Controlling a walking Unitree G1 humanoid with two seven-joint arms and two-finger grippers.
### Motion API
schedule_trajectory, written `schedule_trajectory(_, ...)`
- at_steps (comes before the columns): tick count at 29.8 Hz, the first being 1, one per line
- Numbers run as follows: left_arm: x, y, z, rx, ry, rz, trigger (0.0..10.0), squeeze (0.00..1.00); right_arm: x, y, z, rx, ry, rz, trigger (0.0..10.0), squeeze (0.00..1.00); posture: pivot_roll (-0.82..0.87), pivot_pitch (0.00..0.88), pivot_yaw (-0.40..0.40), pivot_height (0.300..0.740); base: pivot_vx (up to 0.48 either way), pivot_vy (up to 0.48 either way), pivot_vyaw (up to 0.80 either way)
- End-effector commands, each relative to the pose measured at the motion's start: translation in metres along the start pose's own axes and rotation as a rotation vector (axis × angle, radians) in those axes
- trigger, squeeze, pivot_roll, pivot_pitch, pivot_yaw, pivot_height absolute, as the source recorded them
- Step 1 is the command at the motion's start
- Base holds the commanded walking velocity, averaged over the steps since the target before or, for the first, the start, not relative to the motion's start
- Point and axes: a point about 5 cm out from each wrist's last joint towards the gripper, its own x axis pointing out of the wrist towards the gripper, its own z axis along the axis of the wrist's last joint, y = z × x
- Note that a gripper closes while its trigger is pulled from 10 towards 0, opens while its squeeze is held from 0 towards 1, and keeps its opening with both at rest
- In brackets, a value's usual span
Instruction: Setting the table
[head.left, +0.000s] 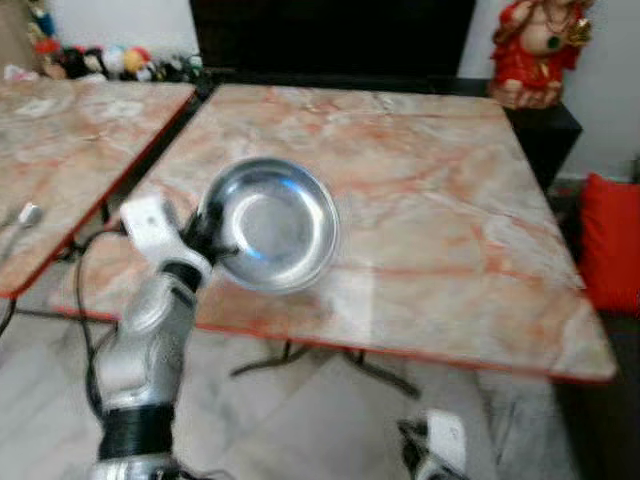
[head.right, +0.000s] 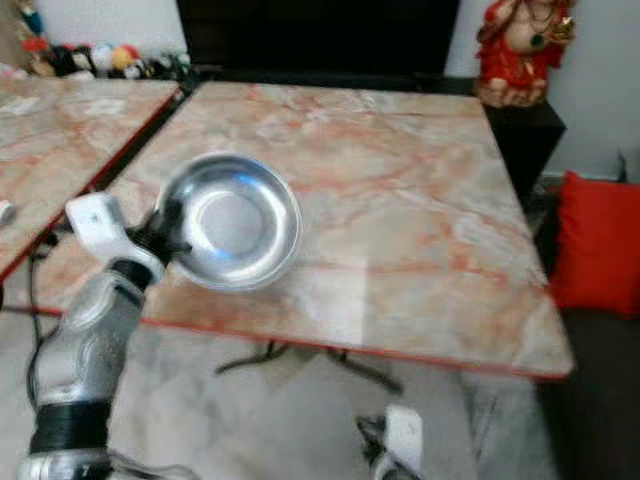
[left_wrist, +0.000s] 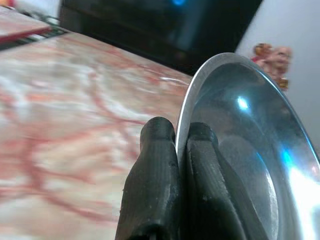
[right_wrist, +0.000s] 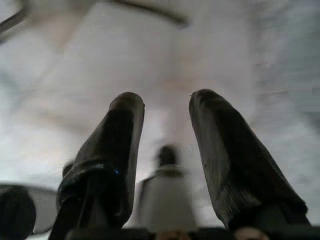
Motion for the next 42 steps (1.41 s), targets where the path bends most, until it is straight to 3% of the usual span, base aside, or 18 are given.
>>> schedule_trajectory(1, -0.002, 0.013, 0.002, 0.044, 0.021, 0.031, 10.0, 0.0, -0.001, 0.013, -0.004, 0.007, 0.017, 0.034, 10.0, 0.0, 0.11, 0.0, -0.013, 0.74, 0.0, 0.0, 0.0)
schedule_trajectory(16, -0.004, 0.029, 0.003, 0.068, 0.029, 0.067, 10.0, 0.0, -0.001, 0.012, -0.006, 0.0, 0.024, 0.035, 10.0, 0.0, 0.1, 0.0, -0.018, 0.74, 0.0, 0.0, 0.0)
schedule_trajectory(25, -0.007, 0.028, -0.002, 0.063, 0.052, 0.06, 10.0, 0.0, -0.001, 0.011, -0.007, -0.005, 0.027, 0.038, 10.0, 0.0, 0.09, 0.0, -0.023, 0.74, 0.291, 0.0, 0.0)
schedule_trajectory(35, -0.008, 0.007, -0.013, 0.002, 0.118, -0.072, 10.0, 0.0, -0.001, 0.01, -0.008, -0.006, 0.029, 0.036, 10.0, 0.0, 0.09, 0.0, -0.023, 0.74, 0.195, 0.0, 0.0)
schedule_trajectory(42, -0.011, -0.006, -0.018, 0.009, 0.175, -0.19, 10.0, 0.0, -0.001, 0.01, -0.007, -0.006, 0.03, 0.035, 10.0, 0.0, 0.09, 0.0, -0.024, 0.74, 0.0, 0.0, 0.0)
